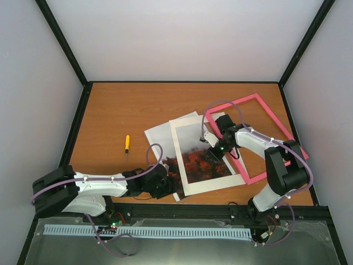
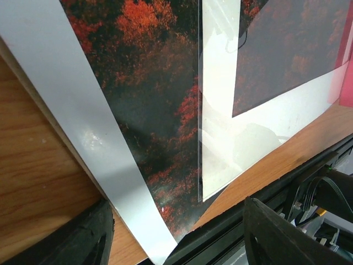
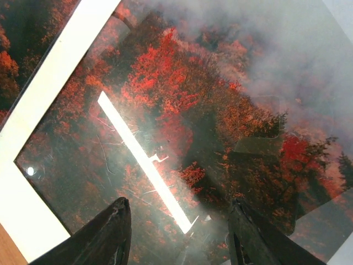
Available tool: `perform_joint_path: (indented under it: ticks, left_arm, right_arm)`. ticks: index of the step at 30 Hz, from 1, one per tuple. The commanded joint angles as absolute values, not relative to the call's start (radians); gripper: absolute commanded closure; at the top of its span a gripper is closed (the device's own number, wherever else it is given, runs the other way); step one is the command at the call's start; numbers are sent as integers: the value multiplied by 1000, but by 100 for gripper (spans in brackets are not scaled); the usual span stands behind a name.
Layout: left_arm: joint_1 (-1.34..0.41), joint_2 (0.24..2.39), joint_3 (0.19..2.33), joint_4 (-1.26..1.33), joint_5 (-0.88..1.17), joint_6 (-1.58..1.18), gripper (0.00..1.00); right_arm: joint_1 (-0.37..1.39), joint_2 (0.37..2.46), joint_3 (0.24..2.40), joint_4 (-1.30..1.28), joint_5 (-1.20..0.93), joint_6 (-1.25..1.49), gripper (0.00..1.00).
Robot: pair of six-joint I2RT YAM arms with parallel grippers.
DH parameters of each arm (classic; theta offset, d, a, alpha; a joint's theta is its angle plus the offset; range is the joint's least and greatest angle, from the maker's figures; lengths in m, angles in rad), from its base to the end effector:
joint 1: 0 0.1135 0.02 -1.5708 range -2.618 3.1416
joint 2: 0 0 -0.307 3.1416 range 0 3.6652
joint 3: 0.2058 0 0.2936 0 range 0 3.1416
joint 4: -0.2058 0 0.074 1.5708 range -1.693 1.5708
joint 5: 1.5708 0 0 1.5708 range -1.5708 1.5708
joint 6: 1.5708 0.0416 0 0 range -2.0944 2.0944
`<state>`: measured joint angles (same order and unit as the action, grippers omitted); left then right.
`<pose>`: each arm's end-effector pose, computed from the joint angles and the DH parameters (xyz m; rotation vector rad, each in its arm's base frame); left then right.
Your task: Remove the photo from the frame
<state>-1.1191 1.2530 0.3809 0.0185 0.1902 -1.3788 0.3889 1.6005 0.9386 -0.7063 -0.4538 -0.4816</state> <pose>0.0935 -0.2107 0.1371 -0.2709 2.8698 -1.1112 0.2847 0.1364 0.1819 -1.2627 2.5569 0.6441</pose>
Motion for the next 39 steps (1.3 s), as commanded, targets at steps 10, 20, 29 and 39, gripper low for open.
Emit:
perform_joint_path:
  ticks: [10,20,29,39]
  left_arm:
    - [-1164,1292,525,-141,81,-1214,44]
    - [-1282,1342,606,-327,58,-1169,47]
    - [-1498,1575,890,-639,-241,-881,45]
    - [-1551,1728,978,-786,-364,-778,46]
  right_arm:
    - [407,1609,918,-703,-404,-509,52]
    - [406,1648,922,-708,-411,-510,52]
    - [407,1647,923,-716,-426,-514,52]
    - [407,1629,919,-715,-420,-512,51]
